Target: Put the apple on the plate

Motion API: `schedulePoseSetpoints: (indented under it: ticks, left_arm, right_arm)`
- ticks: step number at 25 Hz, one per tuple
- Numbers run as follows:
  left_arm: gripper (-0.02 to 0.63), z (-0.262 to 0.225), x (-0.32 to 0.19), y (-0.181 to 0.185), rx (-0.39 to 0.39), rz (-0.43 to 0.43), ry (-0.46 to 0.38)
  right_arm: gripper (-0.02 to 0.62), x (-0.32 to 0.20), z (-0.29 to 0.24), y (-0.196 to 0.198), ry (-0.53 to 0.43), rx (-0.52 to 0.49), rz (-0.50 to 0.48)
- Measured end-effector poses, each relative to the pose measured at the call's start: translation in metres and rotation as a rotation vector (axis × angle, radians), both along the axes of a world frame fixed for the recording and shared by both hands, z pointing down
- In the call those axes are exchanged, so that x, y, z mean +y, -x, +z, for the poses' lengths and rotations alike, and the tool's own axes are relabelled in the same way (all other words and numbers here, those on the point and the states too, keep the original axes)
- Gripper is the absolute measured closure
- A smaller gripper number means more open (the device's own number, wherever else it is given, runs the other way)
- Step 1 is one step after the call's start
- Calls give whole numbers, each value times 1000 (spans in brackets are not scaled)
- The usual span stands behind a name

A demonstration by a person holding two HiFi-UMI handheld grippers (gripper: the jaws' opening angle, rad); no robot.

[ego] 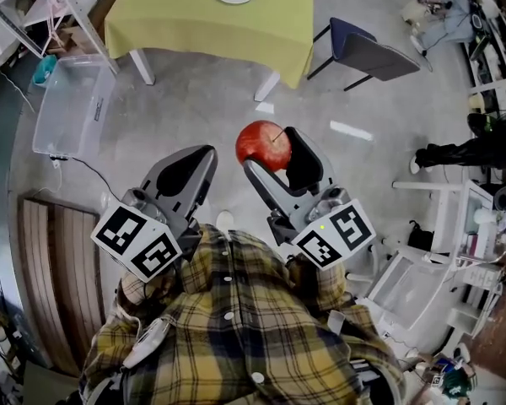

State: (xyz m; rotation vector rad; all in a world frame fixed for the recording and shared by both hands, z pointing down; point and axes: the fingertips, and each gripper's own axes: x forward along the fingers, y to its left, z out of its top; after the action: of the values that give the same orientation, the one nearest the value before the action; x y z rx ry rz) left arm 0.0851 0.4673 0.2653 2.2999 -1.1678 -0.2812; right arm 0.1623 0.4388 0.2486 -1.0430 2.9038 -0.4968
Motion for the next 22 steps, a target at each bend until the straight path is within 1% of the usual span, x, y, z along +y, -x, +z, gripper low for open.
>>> schedulePoseSetpoints:
  ticks: [7,12,16,22]
  left_arm:
    - [598,-4,-61,51,5,30,-16]
    - [598,0,-97,86,16,59,-13]
    - [598,4,-116,106,28,92,-6]
    - [598,10,-133,124,57,115,6]
  right_arm:
    - [236,-58,-3,49,-6,10,25]
    - [236,-92,-2,80,-5,16,65]
    - [236,-109,2,99,24,6,98]
    - [236,-124,12,116,66,32,121]
